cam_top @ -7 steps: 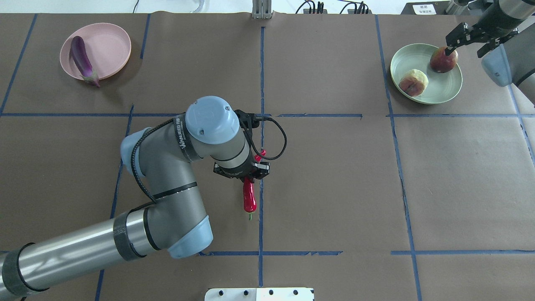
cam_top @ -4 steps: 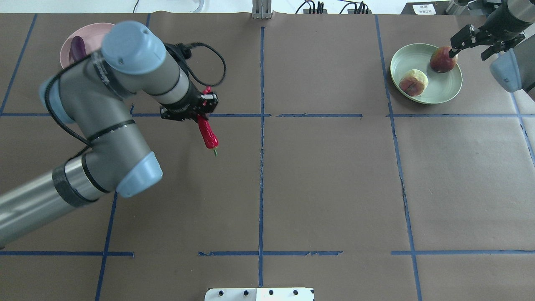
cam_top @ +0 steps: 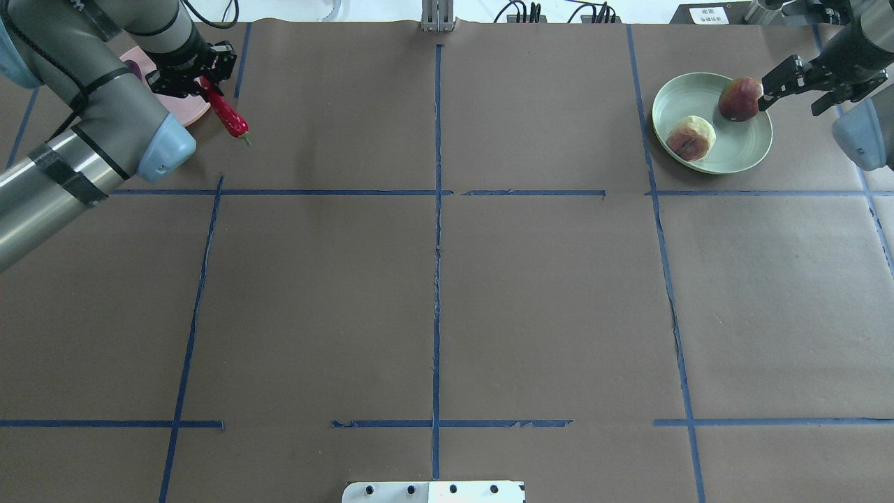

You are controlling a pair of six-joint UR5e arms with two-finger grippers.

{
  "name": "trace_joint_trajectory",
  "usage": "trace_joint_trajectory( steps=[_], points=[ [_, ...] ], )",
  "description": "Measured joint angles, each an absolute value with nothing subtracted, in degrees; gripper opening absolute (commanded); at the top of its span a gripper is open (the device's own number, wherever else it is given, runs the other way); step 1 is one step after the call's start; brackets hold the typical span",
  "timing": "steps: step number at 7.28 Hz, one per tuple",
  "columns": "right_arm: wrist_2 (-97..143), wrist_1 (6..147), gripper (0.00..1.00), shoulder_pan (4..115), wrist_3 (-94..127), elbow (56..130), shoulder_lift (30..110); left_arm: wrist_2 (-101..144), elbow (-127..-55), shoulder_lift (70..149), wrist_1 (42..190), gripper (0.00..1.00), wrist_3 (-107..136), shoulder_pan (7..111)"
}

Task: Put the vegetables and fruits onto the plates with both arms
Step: 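Carry the chili pepper with the left gripper onto the pink plate and release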

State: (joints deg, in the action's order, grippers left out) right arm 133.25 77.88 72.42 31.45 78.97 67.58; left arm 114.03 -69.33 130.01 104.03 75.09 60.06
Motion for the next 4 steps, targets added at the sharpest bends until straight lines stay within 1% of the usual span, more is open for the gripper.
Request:
trace_joint_trajectory(
  steps=[1, 2, 3, 4],
  points=[
    [133.3, 77.9, 1.0, 72.4, 31.5, 79.1, 67.8, 114.0, -61.5, 131.4, 110.1, 0.16, 74.3, 62.1],
    [133.3, 77.9, 1.0, 72.4, 31.5, 79.2, 67.8, 113.9, -55.5, 132.3, 115.1, 0.83, 73.0, 63.5],
    [133.3, 77.9, 1.0, 72.4, 31.5, 79.2, 67.8, 113.7, -52.1, 132.9, 117.6, 1.0, 71.2, 64.4],
    [133.3, 77.9, 1.0, 72.3, 31.5, 79.2, 67.8, 113.6, -50.5, 133.1, 118.9, 1.0, 69.9, 64.8]
  ],
)
